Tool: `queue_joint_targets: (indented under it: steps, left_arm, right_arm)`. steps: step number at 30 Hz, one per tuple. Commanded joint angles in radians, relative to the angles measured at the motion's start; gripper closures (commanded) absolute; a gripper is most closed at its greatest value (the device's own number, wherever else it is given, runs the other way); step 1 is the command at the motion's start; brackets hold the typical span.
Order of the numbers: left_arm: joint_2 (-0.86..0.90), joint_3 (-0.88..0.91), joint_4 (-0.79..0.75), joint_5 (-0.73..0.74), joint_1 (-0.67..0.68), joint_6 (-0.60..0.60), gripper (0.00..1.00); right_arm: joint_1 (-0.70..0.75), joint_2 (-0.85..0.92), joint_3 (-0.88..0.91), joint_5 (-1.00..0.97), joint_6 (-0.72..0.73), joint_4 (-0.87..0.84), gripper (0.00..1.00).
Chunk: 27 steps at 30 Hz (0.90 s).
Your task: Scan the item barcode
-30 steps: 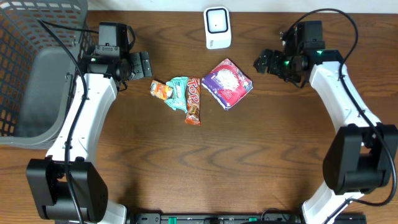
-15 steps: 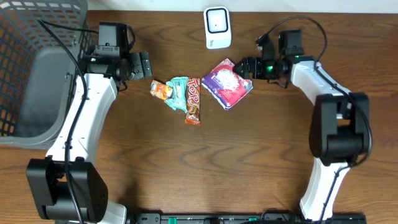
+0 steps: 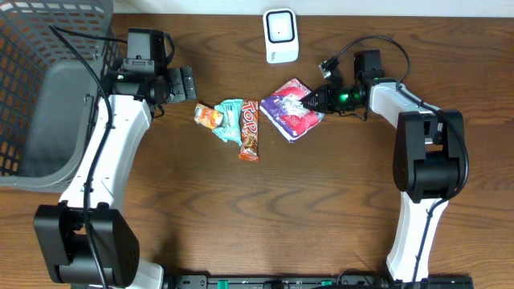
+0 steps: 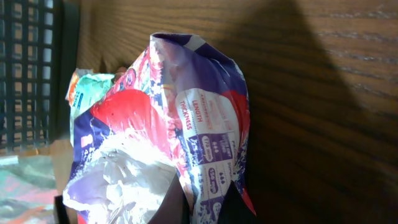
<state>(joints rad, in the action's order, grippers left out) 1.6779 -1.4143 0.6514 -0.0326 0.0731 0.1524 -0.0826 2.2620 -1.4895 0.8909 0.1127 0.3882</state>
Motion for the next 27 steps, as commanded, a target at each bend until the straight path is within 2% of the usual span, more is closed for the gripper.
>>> queue_joint_targets:
  steps: [1,6,10,16,20,26,27]
  left_arm:
    - [0.008,0.003,0.003,-0.010,-0.005,-0.009,0.02]
    - [0.008,0.003,0.003,-0.010,-0.005,-0.009,0.02]
    - [0.008,0.003,0.003,-0.010,-0.005,-0.010,0.02]
    - [0.008,0.003,0.003,-0.010,-0.005,-0.010,0.02]
    - [0.008,0.003,0.003,-0.010,-0.005,-0.010,0.02]
    - [0.008,0.003,0.003,-0.009,-0.005,-0.009,0.02]
    - [0.008,0.003,0.003,-0.009,-0.005,-0.010,0.02]
  right_arm:
    - [-0.011,0.004,0.002,-0.016,0.099,-0.005,0.99]
    - [-0.011,-0.093,0.002,-0.018,0.148,-0.047,0.99]
    - [-0.011,-0.192,0.002,-0.079,0.262,-0.177,0.99]
    - [-0.012,-0.214,0.002,-0.187,0.451,-0.329,0.99]
    - [-0.039,-0.212,0.002,-0.321,0.574,-0.450,0.99]
    - [-0.114,-0.212,0.002,-0.523,0.633,-0.600,0.99]
    - [-0.139,-0.212,0.002,-0.606,0.669,-0.622,0.99]
